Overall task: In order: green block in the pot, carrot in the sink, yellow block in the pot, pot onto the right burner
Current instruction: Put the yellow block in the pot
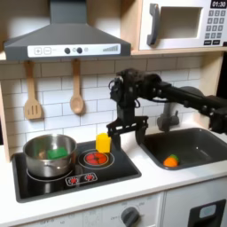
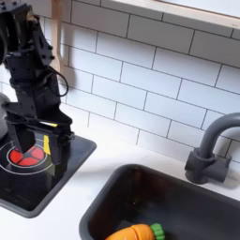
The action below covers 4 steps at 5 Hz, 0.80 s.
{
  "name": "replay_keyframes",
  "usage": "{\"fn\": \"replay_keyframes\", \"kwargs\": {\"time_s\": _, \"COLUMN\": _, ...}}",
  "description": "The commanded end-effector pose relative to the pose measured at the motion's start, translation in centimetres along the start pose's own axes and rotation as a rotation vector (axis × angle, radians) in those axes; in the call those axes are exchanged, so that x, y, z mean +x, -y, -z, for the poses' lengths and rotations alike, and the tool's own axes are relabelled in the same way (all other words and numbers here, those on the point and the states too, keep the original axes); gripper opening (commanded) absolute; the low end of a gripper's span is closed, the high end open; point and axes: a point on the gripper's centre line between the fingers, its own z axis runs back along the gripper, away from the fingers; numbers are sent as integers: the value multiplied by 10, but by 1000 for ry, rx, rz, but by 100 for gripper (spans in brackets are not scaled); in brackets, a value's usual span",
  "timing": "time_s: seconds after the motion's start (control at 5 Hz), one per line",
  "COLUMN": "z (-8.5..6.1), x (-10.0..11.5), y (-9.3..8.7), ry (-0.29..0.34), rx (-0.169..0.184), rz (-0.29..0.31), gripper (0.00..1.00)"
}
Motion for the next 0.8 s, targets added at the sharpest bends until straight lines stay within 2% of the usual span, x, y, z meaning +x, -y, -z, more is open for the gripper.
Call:
{"fn": "replay_keyframes", "kwargs": {"time_s": 0.0, "z": 10, "x": 13, "y": -19, "ry": -22, "rx": -6, "rz": -52, "gripper": 100}}
{"fn": "replay_keyframes", "kwargs": {"time_s": 0.4, "z": 16, "x": 32, "y": -33, "ry": -32, "rx": -21, "rz": -63, "gripper": 100}}
{"fn": "replay_keyframes", "kwargs": {"time_s": 0.6, "z": 25, "x": 47, "y": -34, "ry": -58, "rx": -6, "rz": -30, "gripper": 100}}
